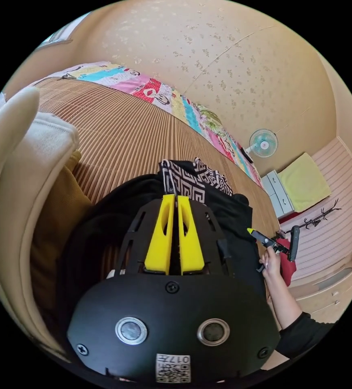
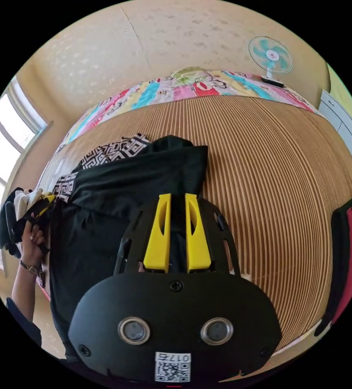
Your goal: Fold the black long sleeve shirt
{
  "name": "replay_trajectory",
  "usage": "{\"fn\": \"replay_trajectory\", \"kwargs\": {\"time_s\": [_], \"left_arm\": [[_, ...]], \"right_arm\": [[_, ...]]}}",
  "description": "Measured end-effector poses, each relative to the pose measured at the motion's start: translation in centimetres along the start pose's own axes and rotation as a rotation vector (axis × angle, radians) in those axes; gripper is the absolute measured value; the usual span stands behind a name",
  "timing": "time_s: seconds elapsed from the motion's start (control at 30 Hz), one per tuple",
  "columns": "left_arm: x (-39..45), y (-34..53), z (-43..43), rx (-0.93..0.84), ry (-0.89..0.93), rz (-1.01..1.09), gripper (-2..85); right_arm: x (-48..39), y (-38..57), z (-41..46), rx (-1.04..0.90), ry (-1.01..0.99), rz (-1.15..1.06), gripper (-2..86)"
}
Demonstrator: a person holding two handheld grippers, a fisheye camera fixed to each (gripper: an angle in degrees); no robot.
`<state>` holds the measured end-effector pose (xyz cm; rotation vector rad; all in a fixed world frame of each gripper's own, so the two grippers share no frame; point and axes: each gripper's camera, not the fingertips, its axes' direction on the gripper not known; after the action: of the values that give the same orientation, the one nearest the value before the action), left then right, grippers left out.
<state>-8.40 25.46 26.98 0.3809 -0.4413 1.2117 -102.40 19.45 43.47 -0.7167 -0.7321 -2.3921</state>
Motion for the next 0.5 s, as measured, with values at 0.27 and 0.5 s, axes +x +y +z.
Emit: {"fn": "replay_trajectory", "kwargs": {"time_s": [0.27, 0.5], "left_arm": [[3.0, 11.0, -18.6, 0.122, -0.093, 0.165, 7.8], [1.9, 17.6, -24.0, 0.059, -0.385, 0.173, 11.5]], "right_arm": [[-2.8, 10.8, -11.0, 0.202, -0.176, -0.114, 6.5], [-5.4, 23.5, -10.9, 0.118, -0.368, 0.0, 6.6]]}}
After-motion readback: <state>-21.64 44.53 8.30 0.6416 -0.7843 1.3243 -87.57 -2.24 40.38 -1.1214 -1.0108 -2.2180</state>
